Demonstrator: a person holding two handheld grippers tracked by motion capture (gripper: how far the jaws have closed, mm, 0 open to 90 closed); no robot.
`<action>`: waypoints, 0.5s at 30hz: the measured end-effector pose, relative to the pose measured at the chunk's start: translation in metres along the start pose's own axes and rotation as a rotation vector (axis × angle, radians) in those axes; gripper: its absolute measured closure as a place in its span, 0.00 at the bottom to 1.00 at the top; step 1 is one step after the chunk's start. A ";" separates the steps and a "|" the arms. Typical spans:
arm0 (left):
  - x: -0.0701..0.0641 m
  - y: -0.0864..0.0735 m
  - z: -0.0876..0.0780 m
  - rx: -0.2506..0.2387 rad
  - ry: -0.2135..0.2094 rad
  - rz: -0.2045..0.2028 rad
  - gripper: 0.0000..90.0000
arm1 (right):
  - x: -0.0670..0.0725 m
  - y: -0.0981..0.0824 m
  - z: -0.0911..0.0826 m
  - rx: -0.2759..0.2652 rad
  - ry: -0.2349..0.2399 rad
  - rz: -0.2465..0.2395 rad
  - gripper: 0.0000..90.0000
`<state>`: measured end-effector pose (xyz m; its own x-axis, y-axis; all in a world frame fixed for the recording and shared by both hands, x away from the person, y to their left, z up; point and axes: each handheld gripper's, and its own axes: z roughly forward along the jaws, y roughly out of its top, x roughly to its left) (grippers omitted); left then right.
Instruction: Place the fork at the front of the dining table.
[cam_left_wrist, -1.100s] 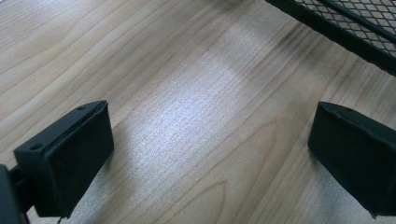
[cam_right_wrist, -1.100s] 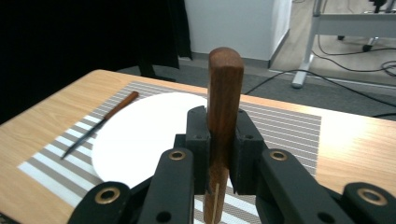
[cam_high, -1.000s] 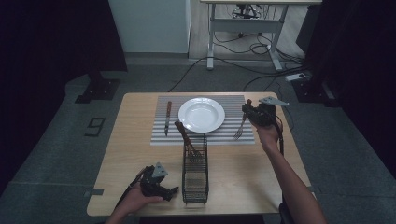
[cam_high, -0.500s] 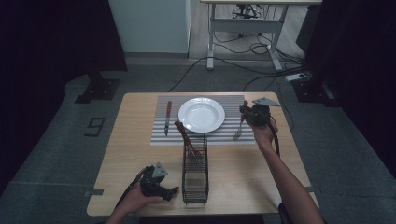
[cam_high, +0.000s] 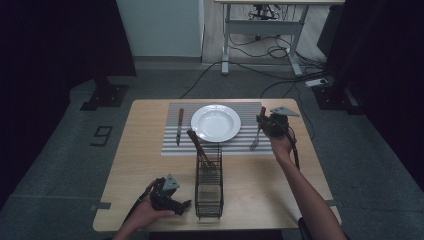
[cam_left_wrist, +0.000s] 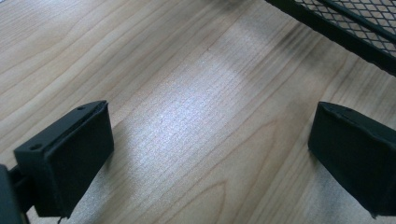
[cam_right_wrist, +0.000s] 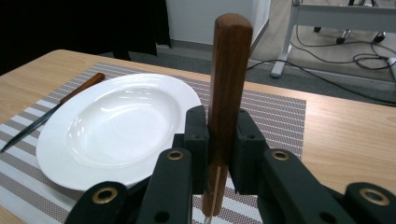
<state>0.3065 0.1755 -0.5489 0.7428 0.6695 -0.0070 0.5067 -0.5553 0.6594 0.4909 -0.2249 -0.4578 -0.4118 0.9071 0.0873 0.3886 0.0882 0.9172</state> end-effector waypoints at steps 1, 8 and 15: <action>0.000 0.000 0.000 0.000 0.000 0.000 0.00 | 0.000 0.000 0.000 0.000 0.000 0.000 0.88; 0.000 0.000 0.000 0.000 0.000 0.000 0.00 | 0.004 0.003 0.004 0.006 0.002 -0.018 0.88; 0.001 0.000 0.000 0.001 -0.004 0.004 0.00 | 0.010 0.008 0.014 0.019 0.006 -0.051 0.88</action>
<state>0.3073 0.1755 -0.5489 0.7467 0.6652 -0.0069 0.5041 -0.5590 0.6584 0.5017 -0.2097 -0.4554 -0.4366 0.8986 0.0433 0.3824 0.1419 0.9130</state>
